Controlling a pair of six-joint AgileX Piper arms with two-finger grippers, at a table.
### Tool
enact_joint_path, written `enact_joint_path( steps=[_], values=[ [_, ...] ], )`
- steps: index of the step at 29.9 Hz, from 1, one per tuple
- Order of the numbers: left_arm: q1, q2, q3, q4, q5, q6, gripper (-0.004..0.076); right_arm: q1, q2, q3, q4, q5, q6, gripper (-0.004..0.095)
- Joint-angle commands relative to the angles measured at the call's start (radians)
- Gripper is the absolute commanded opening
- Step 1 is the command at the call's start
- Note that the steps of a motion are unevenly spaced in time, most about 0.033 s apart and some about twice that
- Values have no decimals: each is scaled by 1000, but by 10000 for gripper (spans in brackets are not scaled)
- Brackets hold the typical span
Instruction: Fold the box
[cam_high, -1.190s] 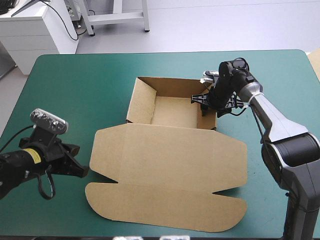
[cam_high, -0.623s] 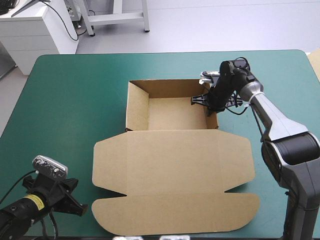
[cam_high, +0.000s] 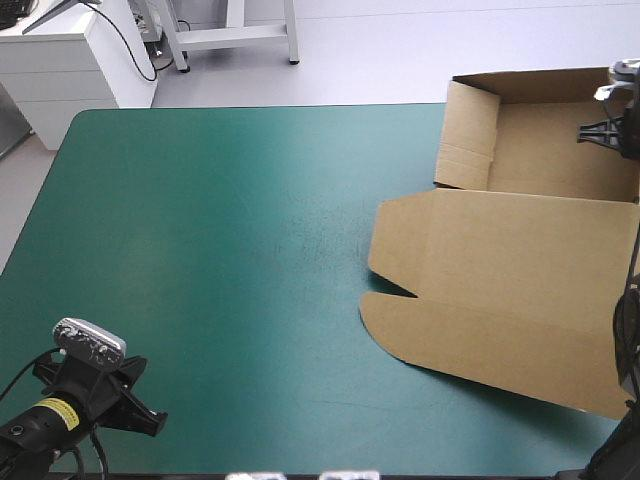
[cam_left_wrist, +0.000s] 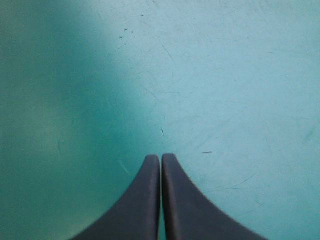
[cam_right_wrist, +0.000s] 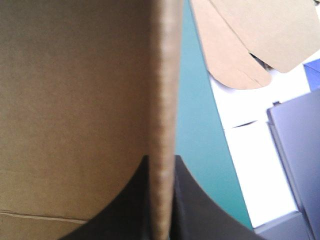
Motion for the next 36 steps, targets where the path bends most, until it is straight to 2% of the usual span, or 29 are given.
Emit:
enact_joint_path(
  steps=[1,10,14,16,19,23,25,32,34,36],
  values=[
    [1,7,-25,1,-55,-1,-8,-83,-46,-33,-31,-9,-5,-21],
    [1,7,-25,2,-59,-1,-8,-221,26,-32,-4,-31,-29,-17],
    [1,7,-25,2,-59,-1,-8,-240,64,-30,73,-18,-81,53],
    [1,7,-25,-2,-57,-1,-8,-245,82,-27,125,-17,-96,139],
    [1,7,-25,-4,-49,-1,-8,-247,105,-27,172,-12,-105,319],
    [1,7,-25,-3,-22,-1,-8,-247,110,-36,139,-5,-110,623],
    [1,7,-25,-3,-22,-1,-8,-247,103,-53,105,-5,-110,722],
    [1,7,-25,-3,-22,-1,-8,-247,-20,-70,103,-5,-110,711],
    [1,7,-25,-3,-24,-1,-8,-247,-67,-70,144,-5,-110,690],
    [1,7,-25,-3,-24,-1,-8,-247,-128,-62,233,-5,-110,647]
  ],
)
